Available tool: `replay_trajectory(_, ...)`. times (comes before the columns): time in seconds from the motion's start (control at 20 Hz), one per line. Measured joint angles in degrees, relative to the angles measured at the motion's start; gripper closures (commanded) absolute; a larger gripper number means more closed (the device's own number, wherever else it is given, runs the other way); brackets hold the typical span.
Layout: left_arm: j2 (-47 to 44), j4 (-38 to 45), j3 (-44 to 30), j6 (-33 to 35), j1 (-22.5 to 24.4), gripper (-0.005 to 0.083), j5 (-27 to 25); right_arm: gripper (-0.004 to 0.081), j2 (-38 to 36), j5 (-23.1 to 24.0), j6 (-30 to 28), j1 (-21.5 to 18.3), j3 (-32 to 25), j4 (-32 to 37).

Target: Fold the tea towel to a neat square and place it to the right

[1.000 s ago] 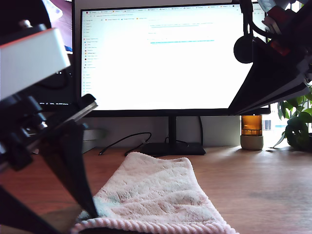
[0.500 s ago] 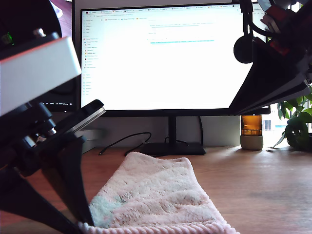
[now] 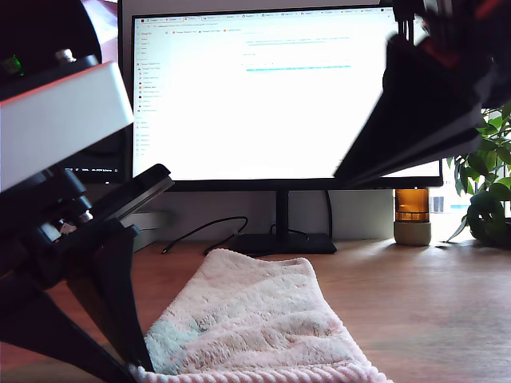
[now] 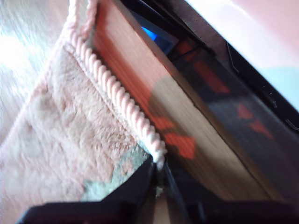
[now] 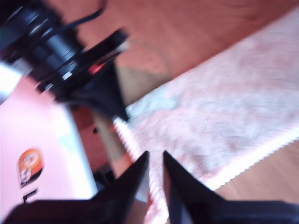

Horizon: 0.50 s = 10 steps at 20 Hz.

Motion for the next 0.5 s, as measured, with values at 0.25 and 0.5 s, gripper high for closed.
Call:
replay_trajectory(0.25, -0.6, -6.0, 3.5, -5.4, 0.0, 0.0794, 2.7, 0.0452, 0.0, 1.6, -6.4, 5.5, 0.0, -1.3)
replay_trajectory(0.5, -0.7, -8.9, 7.9, -11.6, 0.0, 0.0795, 7.2, 0.0434, 0.2, 7.1, -10.1, 9.4, 0.0, -2.2)
